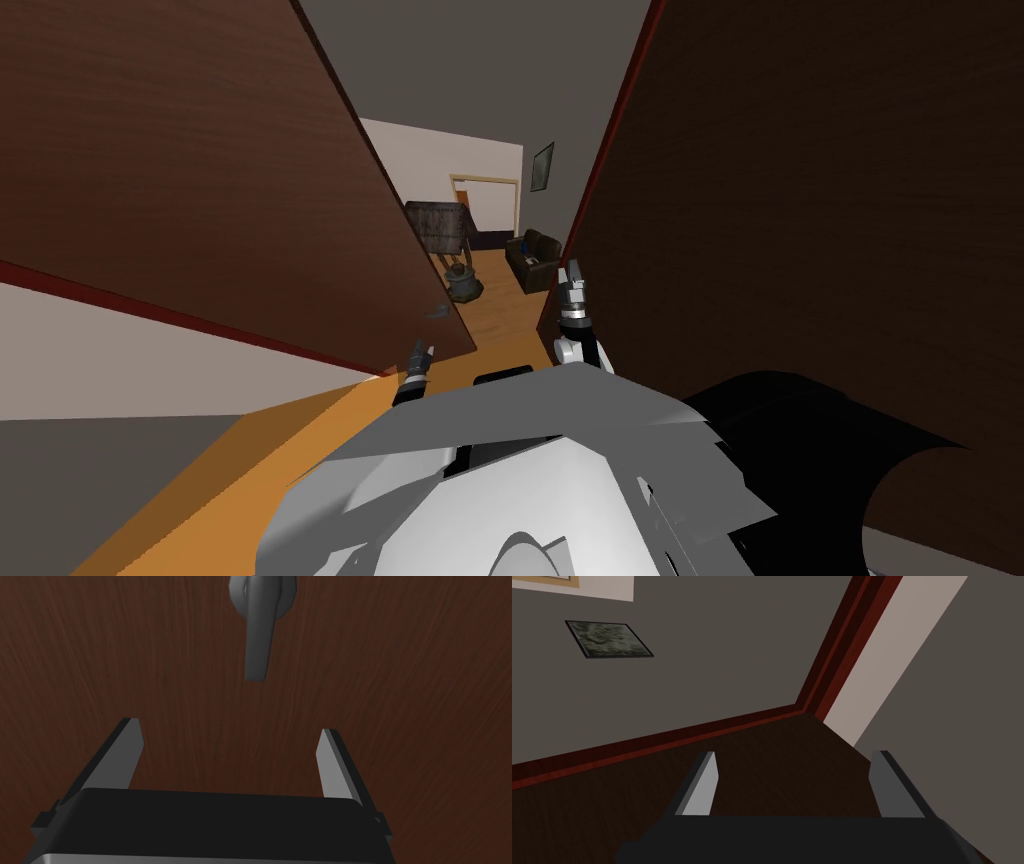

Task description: Pull the door open

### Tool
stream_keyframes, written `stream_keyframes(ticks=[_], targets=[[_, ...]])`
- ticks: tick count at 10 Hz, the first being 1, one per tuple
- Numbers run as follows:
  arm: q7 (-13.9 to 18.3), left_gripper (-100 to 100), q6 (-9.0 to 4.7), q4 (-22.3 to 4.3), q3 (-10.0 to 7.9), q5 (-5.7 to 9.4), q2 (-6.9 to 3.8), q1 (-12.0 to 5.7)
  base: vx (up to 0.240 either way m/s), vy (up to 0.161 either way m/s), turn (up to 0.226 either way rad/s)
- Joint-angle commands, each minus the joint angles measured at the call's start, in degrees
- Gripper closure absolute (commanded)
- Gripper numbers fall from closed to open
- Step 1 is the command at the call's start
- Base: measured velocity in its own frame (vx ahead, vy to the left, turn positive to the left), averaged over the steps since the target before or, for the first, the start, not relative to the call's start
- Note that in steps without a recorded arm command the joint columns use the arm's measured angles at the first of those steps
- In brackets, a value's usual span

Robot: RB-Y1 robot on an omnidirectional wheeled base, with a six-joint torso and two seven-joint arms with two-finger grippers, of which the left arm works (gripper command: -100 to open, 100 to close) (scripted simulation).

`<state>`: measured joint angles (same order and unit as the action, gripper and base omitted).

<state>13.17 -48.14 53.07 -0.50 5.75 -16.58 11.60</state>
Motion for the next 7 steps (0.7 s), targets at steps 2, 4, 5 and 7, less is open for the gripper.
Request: stream_keyframes(ticks=[2, 4, 5, 7], targets=[[0.2, -100, -0.53, -1.4, 0.02, 0.01, -0.33, -0.31, 0.116, 0.015, -0.04], [0.7, -100, -1.63, -3.3, -1.0, 0.62, -0.92, -0.59, 0.16, -0.01, -0.134], [0.9, -100, -2.13, -4.2, -1.54, 0.94, -1.21, -0.71, 0.179, 0.018, -0.12], [1.3, -100, -2.94, -5.8, -2.4, 1.45, -1.67, -0.91, 0.159, 0.018, -0.114]])
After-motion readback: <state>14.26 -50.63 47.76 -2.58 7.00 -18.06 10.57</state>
